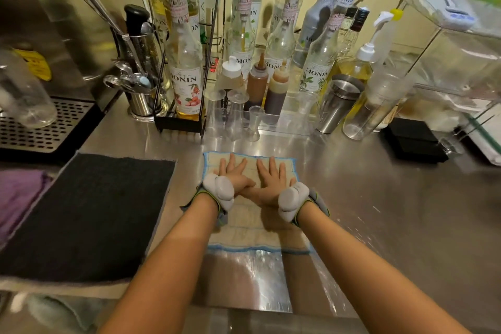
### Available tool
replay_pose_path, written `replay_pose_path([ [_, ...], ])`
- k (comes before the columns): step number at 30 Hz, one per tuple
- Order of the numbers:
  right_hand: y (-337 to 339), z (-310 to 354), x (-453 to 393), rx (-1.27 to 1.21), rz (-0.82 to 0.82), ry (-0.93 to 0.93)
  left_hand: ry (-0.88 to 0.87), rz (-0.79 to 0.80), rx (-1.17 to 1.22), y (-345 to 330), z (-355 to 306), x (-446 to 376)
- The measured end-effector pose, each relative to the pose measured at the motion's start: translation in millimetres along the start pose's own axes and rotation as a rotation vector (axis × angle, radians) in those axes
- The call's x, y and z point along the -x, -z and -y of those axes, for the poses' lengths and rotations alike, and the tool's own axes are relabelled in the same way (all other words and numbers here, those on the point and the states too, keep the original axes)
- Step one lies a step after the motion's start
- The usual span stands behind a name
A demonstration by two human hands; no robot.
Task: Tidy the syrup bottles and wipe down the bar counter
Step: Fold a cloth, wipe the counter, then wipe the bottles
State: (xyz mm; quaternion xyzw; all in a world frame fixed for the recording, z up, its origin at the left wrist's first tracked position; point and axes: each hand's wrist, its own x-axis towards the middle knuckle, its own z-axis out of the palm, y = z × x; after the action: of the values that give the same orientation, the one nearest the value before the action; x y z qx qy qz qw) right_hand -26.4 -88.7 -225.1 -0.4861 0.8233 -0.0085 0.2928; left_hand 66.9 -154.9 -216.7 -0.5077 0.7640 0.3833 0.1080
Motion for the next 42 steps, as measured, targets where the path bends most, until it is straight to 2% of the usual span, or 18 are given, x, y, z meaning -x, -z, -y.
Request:
replay_pose_path([
  [3,20,-10,-12,-0.154,-0.02,0.015,0.011,-0.11,0.397,20,8,-7],
  [5,33,-14,-16,-0.244,-0.107,-0.012,0.027,-0.214,0.538,32,15,-9],
  [8,49,-19,-19,-0.241,-0.162,-0.121,0.107,-0.319,0.484,41,24,-14],
  [10,57,-25,-17,-0.2,-0.158,-0.161,0.154,-0.347,0.511,41,29,-16],
  [12,61,-30,-19,-0.261,-0.126,-0.181,0.162,-0.397,0.539,39,34,-20],
  [14,59,-34,-19,-0.357,-0.113,-0.189,0.164,-0.388,0.609,39,36,-23],
  [17,52,-36,-20,-0.444,-0.185,-0.216,0.193,-0.314,0.657,40,38,-24],
  [19,51,-37,-19,-0.467,-0.205,-0.225,0.202,-0.319,0.668,37,40,-24],
  [26,68,-32,-8,-0.635,-0.287,-0.253,0.122,-0.333,0.72,54,39,-10],
  [33,103,-21,14,-0.582,-0.237,-0.169,-0.018,-0.375,0.733,79,16,16],
  [42,156,-10,50,-0.687,-0.412,-0.034,-0.215,-0.476,0.77,119,-23,51],
])
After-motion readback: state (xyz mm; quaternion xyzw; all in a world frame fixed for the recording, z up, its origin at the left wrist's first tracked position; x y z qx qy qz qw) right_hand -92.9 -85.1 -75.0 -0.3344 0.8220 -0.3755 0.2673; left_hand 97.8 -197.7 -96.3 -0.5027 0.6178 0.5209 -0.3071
